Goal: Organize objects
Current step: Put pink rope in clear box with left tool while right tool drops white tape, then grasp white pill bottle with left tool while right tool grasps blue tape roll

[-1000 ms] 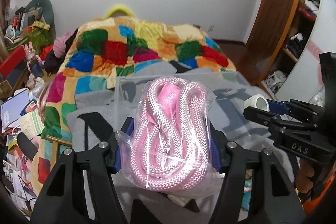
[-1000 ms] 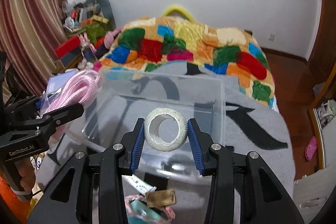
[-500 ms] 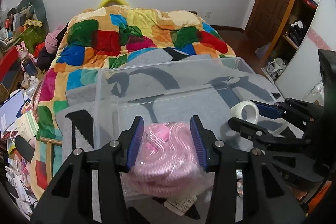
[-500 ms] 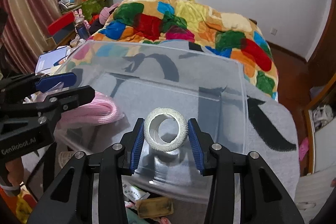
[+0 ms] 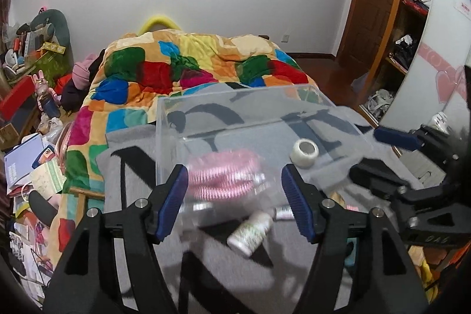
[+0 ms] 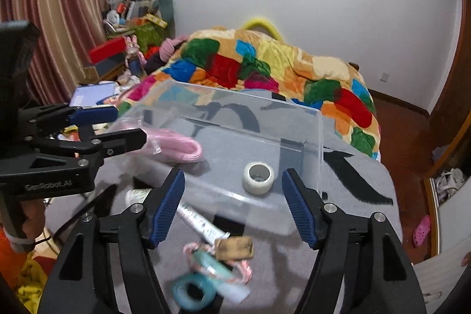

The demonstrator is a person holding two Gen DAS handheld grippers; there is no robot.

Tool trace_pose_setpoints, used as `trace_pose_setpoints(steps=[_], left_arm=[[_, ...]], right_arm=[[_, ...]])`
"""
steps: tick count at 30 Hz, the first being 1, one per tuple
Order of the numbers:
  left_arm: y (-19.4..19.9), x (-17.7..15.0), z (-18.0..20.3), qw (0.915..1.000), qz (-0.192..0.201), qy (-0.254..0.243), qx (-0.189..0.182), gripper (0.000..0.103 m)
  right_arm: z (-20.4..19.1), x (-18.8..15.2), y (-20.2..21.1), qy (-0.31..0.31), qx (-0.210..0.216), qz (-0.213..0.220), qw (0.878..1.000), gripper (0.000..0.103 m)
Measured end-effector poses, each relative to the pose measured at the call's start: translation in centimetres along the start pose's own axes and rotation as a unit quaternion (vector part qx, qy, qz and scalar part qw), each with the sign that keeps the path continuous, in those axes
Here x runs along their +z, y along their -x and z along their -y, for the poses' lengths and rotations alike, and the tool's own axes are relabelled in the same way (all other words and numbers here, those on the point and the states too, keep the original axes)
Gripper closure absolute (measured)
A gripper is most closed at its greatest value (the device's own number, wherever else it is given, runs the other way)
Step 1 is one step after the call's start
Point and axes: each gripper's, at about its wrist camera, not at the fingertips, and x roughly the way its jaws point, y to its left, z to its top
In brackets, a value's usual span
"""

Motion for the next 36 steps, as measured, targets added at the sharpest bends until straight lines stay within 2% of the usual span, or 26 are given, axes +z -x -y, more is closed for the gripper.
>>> trace_pose_setpoints(steps=[7, 13, 19, 21, 26, 28, 29, 36], left_arm=[[-0.2, -3.3, 0.6, 0.9996, -0.019, -0.021, -0.01, 0.034], [-3.1, -5.6, 0.4, 0.9979, -0.059, -0.018, -0.017, 0.035], [-5.1, -5.9, 0.3, 0.9963, -0.083, -0.01, -0.019, 0.04], [-5.6, -5.7, 0.3, 0.9955, -0.092, -0.008, -0.024, 0.042], [-6.2, -5.2, 0.8, 0.995, -0.096, -0.012, -0.026, 0.054], [-6.4, -5.3, 1.1, 0.9944, -0.101, -0.014, -0.03, 0.068], [-6.4, -5.5, 1.2, 0.9943, -0.101, -0.016, -0.03, 0.074], [-4.7, -7.0, 1.5, 0.996, -0.083, -0.021, -0.029, 0.074]], right_arm=[[-1.4, -3.1, 2.1, -0.002, 0.002, 0.022, 1.0, 0.033], [-2.6, -7.1, 0.9, -0.019, 0.027, -0.015, 0.999, 0.032], [-2.3, -10.1, -0.3, -0.043, 0.051, -0.057, 0.996, 0.033], [-2.3, -10.5, -0.5, -0.043, 0.051, -0.061, 0.996, 0.035], [-2.4, -10.6, -1.1, -0.045, 0.057, -0.068, 0.995, 0.058], [-2.6, -10.7, -1.5, -0.043, 0.055, -0.07, 0.995, 0.064], [-2.7, -10.9, -1.5, -0.042, 0.054, -0.072, 0.995, 0.064], [-2.4, -10.9, -0.4, -0.044, 0.057, -0.058, 0.996, 0.064]])
